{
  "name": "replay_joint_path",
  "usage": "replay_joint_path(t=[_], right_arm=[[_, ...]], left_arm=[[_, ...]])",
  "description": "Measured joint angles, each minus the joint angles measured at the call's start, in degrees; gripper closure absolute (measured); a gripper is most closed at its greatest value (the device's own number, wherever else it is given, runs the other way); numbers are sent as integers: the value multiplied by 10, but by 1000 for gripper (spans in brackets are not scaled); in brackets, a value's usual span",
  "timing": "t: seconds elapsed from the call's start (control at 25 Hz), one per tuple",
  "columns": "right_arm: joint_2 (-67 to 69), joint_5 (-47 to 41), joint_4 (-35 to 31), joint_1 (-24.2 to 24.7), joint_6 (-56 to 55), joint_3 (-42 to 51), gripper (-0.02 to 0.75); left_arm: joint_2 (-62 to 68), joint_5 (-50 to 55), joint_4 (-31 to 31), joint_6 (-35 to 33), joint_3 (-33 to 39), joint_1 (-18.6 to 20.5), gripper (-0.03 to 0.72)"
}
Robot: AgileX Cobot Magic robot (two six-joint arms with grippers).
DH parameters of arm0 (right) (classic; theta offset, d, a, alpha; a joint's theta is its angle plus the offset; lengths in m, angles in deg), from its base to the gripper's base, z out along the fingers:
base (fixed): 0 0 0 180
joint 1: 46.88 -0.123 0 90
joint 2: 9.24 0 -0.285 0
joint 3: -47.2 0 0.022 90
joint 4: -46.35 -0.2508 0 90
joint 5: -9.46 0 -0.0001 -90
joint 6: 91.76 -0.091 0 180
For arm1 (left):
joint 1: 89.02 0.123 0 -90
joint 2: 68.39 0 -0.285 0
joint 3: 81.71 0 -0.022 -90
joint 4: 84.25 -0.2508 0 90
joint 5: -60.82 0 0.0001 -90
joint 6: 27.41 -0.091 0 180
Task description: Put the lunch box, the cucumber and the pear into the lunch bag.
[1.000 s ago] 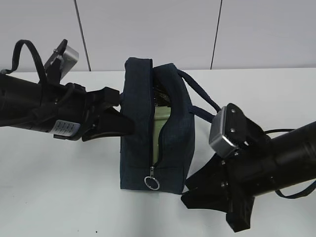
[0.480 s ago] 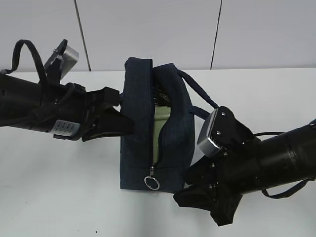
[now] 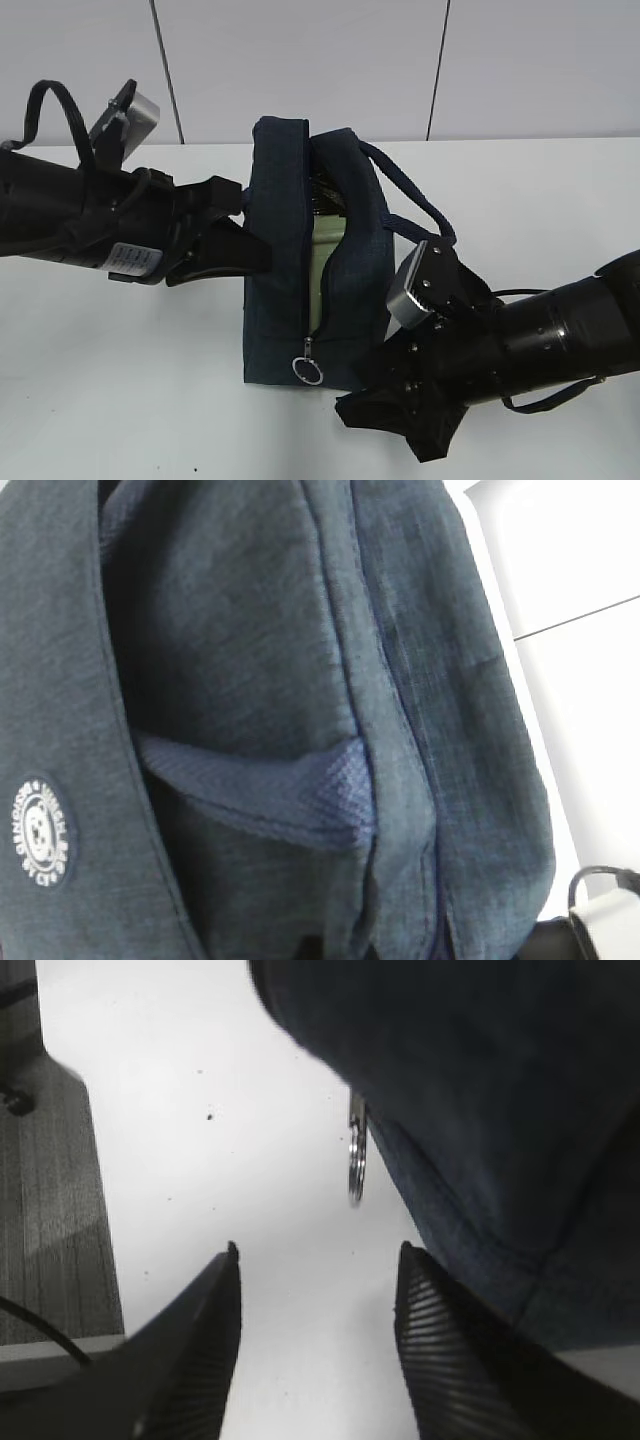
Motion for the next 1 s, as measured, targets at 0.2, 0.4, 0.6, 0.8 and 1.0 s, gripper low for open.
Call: replay_joint_path(t=[0.2, 0.4, 0.6, 0.8, 1.0], right_arm=[[16, -15, -32, 0, 34, -2, 355], [37, -26, -36, -1, 46, -2, 361], [45, -27, -36, -20, 60, -5, 379], [45, 8, -37, -22, 63, -19, 385], [46, 18, -37, -22, 64, -36, 385]], left_arm=[[0, 0, 0, 0, 0, 0, 703], [0, 0, 0, 0, 0, 0, 703], [0, 0, 0, 0, 0, 0, 703], [0, 2, 0, 0, 0, 0, 703], [0, 3, 0, 0, 0, 0, 703]])
